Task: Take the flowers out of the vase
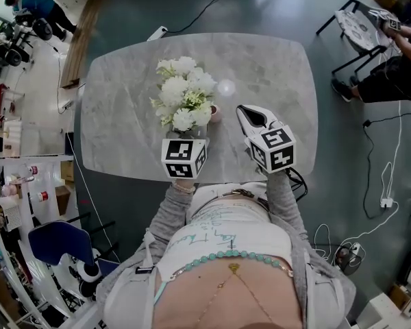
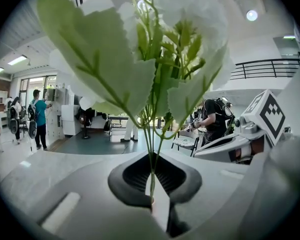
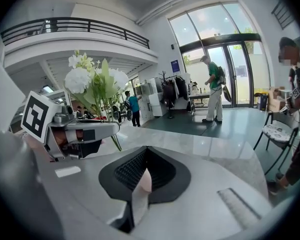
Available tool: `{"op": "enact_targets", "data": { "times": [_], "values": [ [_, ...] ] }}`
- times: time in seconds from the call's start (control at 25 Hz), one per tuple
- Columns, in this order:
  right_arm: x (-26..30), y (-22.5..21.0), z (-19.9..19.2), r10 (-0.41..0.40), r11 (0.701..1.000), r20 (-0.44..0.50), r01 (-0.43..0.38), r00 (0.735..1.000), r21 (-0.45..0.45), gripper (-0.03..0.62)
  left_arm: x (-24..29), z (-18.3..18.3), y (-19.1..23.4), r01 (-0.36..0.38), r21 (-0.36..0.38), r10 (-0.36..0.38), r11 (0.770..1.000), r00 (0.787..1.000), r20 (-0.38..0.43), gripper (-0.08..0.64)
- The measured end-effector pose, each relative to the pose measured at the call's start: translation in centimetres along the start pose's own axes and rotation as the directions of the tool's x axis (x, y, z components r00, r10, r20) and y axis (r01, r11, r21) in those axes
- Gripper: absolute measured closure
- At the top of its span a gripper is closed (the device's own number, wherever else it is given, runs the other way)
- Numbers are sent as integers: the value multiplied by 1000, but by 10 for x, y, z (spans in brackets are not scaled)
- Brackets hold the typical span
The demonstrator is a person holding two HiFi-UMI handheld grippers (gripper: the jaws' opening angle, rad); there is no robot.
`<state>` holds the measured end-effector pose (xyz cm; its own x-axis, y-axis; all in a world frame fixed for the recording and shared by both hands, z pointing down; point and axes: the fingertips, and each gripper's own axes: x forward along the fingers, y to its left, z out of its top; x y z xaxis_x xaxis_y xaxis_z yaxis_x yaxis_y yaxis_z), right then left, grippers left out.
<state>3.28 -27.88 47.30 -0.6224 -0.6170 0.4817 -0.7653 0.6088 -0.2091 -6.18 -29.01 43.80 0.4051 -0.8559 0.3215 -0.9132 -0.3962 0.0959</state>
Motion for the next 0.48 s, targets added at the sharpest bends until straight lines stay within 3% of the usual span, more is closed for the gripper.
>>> {"op": "enact_targets", "data": {
  "times": [0.48],
  "values": [
    [0,5,2,15,1000,22,-15,1000,-6,565,-18,18,-9,13,5,-13,1000,1000,25,543]
  ]
}}
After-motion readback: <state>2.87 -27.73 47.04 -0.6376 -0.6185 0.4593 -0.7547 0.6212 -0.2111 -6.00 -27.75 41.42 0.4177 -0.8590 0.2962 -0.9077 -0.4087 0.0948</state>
